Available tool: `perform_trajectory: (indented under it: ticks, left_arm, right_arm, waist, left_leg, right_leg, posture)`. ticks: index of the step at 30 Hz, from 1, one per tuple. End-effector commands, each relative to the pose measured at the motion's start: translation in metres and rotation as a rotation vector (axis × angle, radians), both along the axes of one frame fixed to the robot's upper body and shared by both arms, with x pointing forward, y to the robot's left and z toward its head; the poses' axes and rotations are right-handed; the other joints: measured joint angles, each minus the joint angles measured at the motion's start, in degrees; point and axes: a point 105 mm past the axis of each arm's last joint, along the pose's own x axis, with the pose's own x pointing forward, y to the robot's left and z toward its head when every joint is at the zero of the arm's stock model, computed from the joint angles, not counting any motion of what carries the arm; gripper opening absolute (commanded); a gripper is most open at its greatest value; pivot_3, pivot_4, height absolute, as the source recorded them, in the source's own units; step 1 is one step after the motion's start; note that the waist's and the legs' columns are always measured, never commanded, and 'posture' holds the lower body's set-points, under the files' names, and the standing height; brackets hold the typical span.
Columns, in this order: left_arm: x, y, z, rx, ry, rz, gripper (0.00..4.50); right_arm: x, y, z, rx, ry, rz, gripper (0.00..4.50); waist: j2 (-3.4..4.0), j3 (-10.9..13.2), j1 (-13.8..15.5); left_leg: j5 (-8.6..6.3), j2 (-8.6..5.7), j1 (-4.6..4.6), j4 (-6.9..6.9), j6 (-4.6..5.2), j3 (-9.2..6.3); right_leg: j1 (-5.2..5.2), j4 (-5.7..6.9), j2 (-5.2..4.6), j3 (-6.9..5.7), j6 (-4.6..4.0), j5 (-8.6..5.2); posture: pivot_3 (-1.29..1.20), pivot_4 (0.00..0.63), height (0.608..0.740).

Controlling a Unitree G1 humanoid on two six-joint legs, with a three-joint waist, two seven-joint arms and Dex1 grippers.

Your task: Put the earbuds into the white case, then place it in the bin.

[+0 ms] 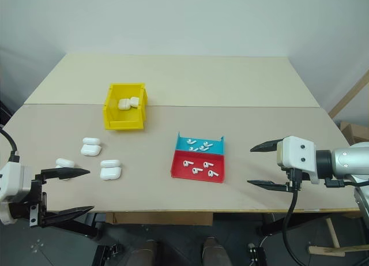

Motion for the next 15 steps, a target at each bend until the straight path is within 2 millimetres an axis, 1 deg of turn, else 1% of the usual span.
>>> perform_trajectory:
  ticks: [1,6,10,15]
  left_arm:
    - [0.0011,-0.0006,0.0051,0.011,-0.031,0.023,4.5]
    - [0.0003,-0.0002,0.0081,-0.006,-0.033,0.045,4.5]
    - [-0.0007,0.0004,0.0059,0.021,-0.033,0.064,4.5]
    - [-0.0001,0.0009,0.0023,0.058,-0.056,0.153,4.5]
  right_arm:
    - [-0.0012,0.0006,0.0144,-0.02,-0.068,0.016,4.46]
    - [-0.0008,0.0011,0.0136,-0.021,-0.07,0.016,4.46]
    - [-0.0005,0.0015,0.0129,-0.026,-0.067,0.015,4.46]
    - [0.0039,-0.0002,0.0127,-0.072,-0.093,0.004,4.46]
  waist:
    - [0.0,0.0,0.0]
    - [0.0,0.0,-0.01]
    - [0.0,0.0,0.0]
    - [0.0,0.0,-0.04]
  left_leg:
    - [0.0,0.0,0.0,0.0,0.0,0.0]
    - [0.0,0.0,-0.01,0.0,0.0,0.0]
    - [0.0,0.0,0.0,0.0,0.0,0.0]
    - [0.0,-0.01,-0.01,0.0,0.0,0.01]
  right_leg:
    - [0.0,0.0,0.0,0.0,0.0,0.0]
    - [0.0,0.0,0.0,0.0,0.0,0.0]
    - [0.0,0.0,0.0,0.0,0.0,0.0]
    - [0.0,-0.01,-0.01,0.01,0.0,0.0]
  posture:
    - [0.0,0.15,0.74]
    - [0.0,0.15,0.74]
    - [0.0,0.15,0.74]
    - [0.0,0.15,0.74]
